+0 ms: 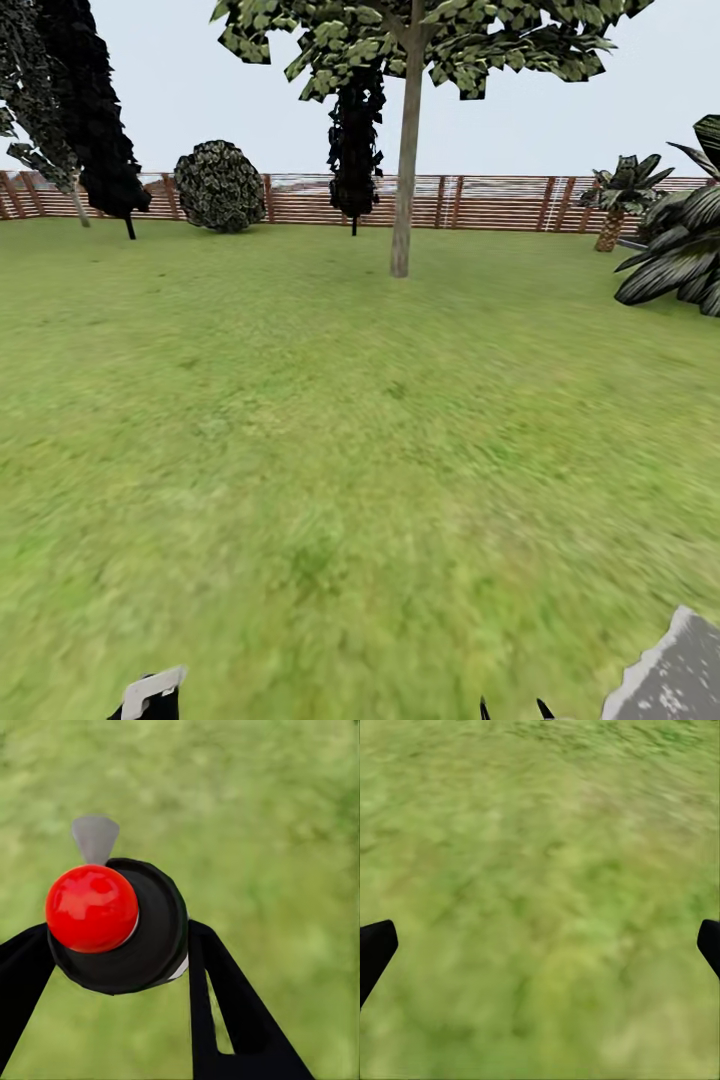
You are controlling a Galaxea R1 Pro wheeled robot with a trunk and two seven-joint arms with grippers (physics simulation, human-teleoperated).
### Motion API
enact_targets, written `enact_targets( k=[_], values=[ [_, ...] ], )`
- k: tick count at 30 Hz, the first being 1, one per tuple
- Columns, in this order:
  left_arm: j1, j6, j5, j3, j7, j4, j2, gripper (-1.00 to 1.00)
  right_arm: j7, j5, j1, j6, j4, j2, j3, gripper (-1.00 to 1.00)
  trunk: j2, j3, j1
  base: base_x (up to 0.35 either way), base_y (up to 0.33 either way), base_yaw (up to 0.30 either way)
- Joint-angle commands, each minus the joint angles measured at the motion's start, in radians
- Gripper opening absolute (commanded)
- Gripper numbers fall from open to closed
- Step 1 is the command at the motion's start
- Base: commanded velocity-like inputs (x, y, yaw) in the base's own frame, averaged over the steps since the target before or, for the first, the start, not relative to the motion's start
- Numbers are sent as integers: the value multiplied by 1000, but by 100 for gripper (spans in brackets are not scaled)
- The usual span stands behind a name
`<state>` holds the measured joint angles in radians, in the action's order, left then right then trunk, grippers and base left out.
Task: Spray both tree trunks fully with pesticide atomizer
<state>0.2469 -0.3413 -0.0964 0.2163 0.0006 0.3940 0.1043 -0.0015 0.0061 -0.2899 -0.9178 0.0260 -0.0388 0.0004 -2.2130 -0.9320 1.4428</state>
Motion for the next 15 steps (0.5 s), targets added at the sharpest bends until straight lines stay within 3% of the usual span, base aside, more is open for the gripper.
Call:
enact_targets(
  k=[1, 15],
  values=[
    [0, 0, 0, 0, 0, 0, 0, -100, 0, 0, 0, 0, 0, 0, 0, 100, 0, 0, 0, 340, 0, 0],
    [0, -1, 0, 0, -1, 0, 0, -100, 0, 0, 0, 0, 0, 0, 0, 100, 0, 0, 0, 340, 0, 0]
  ],
)
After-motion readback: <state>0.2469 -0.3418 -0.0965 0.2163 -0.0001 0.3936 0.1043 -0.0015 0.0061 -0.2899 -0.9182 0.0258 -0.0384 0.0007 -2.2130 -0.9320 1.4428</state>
